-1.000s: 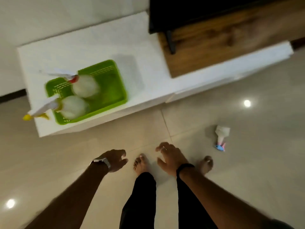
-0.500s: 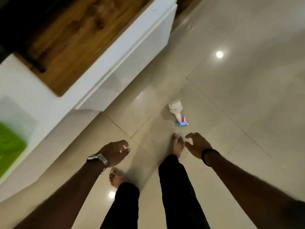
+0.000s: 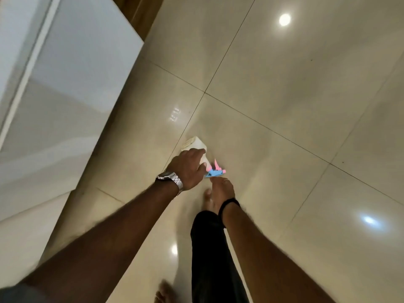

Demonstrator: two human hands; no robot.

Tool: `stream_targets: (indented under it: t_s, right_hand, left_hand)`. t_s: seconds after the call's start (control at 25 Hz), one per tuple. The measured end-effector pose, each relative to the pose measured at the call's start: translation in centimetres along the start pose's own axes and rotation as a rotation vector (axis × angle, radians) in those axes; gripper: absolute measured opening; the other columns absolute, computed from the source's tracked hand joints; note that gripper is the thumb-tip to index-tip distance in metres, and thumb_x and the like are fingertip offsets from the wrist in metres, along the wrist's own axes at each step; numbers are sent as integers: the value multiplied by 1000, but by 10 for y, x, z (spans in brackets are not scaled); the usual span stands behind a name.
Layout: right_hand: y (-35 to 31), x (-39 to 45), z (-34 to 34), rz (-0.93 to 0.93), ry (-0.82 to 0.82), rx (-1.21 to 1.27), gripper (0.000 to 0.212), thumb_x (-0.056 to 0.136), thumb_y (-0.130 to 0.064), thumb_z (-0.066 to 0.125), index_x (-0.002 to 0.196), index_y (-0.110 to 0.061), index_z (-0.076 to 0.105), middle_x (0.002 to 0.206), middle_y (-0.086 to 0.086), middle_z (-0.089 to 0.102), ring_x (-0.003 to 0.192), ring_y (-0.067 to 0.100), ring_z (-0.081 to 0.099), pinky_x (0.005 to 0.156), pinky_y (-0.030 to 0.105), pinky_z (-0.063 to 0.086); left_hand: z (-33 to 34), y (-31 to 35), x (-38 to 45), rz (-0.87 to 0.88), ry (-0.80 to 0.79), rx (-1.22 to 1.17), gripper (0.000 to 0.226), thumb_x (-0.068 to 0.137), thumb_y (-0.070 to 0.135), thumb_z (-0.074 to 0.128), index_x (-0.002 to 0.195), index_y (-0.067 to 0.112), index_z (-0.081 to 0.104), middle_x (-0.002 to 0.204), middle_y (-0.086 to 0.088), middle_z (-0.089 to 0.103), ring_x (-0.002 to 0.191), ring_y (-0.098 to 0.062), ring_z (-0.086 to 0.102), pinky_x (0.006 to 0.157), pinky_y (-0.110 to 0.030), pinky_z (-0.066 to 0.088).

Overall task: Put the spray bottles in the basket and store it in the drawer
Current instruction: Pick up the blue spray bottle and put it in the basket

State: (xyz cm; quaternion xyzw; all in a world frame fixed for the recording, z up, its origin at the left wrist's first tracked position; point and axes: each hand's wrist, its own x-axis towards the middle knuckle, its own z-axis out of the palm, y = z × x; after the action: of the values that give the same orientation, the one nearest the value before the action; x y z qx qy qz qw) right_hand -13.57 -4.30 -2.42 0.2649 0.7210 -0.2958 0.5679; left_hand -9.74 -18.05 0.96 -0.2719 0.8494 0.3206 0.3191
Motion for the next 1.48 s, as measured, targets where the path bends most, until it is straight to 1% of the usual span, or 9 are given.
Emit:
stream_targets:
  t_s: [0.2, 0.36, 0.48, 0.6, 0.72, 0.88, 1.04, 1.2, 1.48]
  right_hand:
    - [-6, 63, 41, 230, -98, 348, 32, 100, -34, 51, 121, -11, 60, 99, 5, 59, 96, 24, 56, 84, 40, 50]
    - [-20, 114, 64, 373, -223, 629, 55, 98, -56, 42, 126, -9, 50, 124, 13, 58, 116, 29, 58, 88, 48, 52]
    - [-24, 130, 81, 429, -270, 770, 59, 98, -58, 41, 126, -6, 47, 127, 18, 61, 121, 35, 60, 87, 56, 54]
    - [-21, 122, 89, 386, -244, 842, 51, 101, -50, 45, 135, -13, 54, 101, 10, 70, 96, 30, 70, 77, 49, 59]
    - [-18, 95, 73, 241, -107, 673, 43, 101, -49, 45, 132, -20, 55, 109, 8, 71, 96, 26, 69, 64, 37, 60]
    - [-20, 43, 35, -37, 20, 351, 41, 100, -43, 49, 132, -17, 53, 122, 8, 69, 110, 29, 67, 93, 45, 56]
    - [-27, -32, 3, -470, 74, -35, 40, 99, -42, 52, 130, -17, 58, 124, 3, 66, 117, 23, 62, 91, 28, 45]
    - [-44, -104, -8, -737, 83, -241, 44, 98, -43, 54, 137, -22, 53, 136, -6, 54, 117, -11, 51, 97, 11, 40]
    - [-18, -217, 43, -1050, -60, -537, 47, 101, -36, 53, 144, -21, 43, 144, -1, 47, 129, 10, 47, 107, 32, 42]
  left_hand:
    - [34, -26, 67, 91, -54, 439, 60, 101, 32, 36, 156, 13, 24, 166, -10, 24, 155, -32, 19, 122, -43, 26]
    - [42, -55, 118, 165, -153, 687, 65, 103, 36, 35, 160, 14, 13, 170, -15, 4, 158, -38, 2, 126, -50, 13]
    - [42, -68, 127, 87, -260, 610, 69, 102, 48, 38, 159, 18, 15, 169, -14, 6, 151, -38, 25, 115, -49, 36]
    - [48, -67, 109, -2, -249, 420, 73, 98, 51, 48, 157, 16, 23, 161, -16, 21, 136, -36, 42, 102, -46, 49]
    - [50, -54, 72, -75, -169, 275, 79, 92, 54, 57, 154, 15, 26, 150, -16, 31, 125, -35, 51, 93, -45, 54]
    - [39, -25, 16, -132, -50, 103, 79, 89, 58, 59, 149, 16, 29, 138, -13, 42, 114, -32, 58, 80, -42, 55]
    - [10, 4, -44, -191, 118, -232, 55, 99, 54, 42, 135, 12, 44, 129, -12, 61, 115, -34, 61, 85, -41, 52]
    - [-31, 28, -99, -308, 356, -661, 46, 102, 44, 43, 136, 16, 52, 131, -8, 67, 120, -27, 65, 97, -38, 52]
    - [-44, 18, -221, -522, 694, -1054, 53, 99, 38, 52, 148, 20, 45, 143, -3, 55, 128, -18, 57, 105, -39, 52]
